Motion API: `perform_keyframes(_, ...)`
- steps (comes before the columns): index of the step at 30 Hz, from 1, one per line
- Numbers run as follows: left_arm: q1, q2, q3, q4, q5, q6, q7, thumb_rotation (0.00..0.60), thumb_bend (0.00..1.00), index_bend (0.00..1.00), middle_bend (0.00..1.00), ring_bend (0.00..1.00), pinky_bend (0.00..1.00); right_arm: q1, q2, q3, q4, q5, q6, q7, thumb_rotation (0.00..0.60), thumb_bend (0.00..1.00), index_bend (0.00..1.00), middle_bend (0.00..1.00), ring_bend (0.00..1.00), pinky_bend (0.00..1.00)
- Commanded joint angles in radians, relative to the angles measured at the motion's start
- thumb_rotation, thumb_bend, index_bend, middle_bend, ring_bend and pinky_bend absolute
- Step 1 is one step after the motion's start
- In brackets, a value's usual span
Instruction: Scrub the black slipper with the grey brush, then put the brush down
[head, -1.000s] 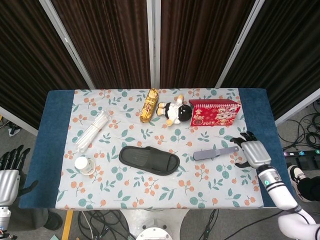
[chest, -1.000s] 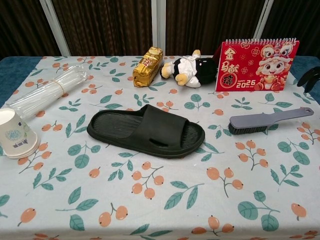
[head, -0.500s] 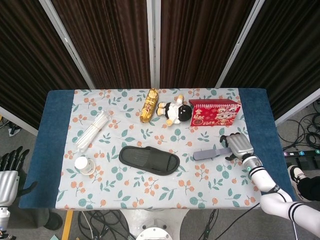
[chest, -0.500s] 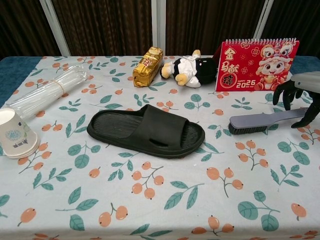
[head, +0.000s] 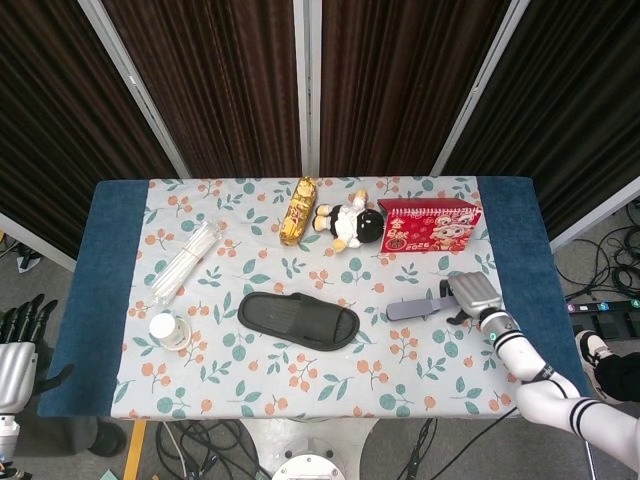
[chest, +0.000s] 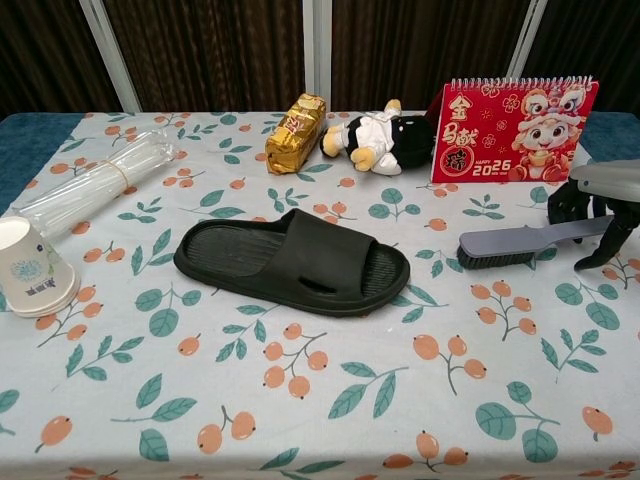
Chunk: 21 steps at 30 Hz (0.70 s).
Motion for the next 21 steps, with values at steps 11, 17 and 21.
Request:
perform_keyframes(11,0.006,-0.004,-0.002,0.009,-0.009,0.003,-0.013,0.600,0.22,0.11,0.13,0.03,0.09,0.021,0.028,-0.009,-0.047,0.028,-0.090,0.091,0.600,0.08,0.62,0.64,0.54,0.66)
perform_keyframes(17,0.007,-0.005,-0.004,0.012,-0.008,0.005,-0.021,0.600,0.22,0.11,0.13,0.03,0.09,0.034,0.038,-0.006,-0.065,0.036,-0.127,0.138,0.600,0.11,0.68,0.69,0.64,0.80)
perform_keyframes(21,0.008,-0.006,-0.006,0.015,-0.009,0.007,-0.027,0.600,0.22,0.11,0.13,0.03,0.09,0.046,0.036,-0.004,-0.064,0.040,-0.136,0.141,0.600,0.13,0.84,0.81,0.77,0.95)
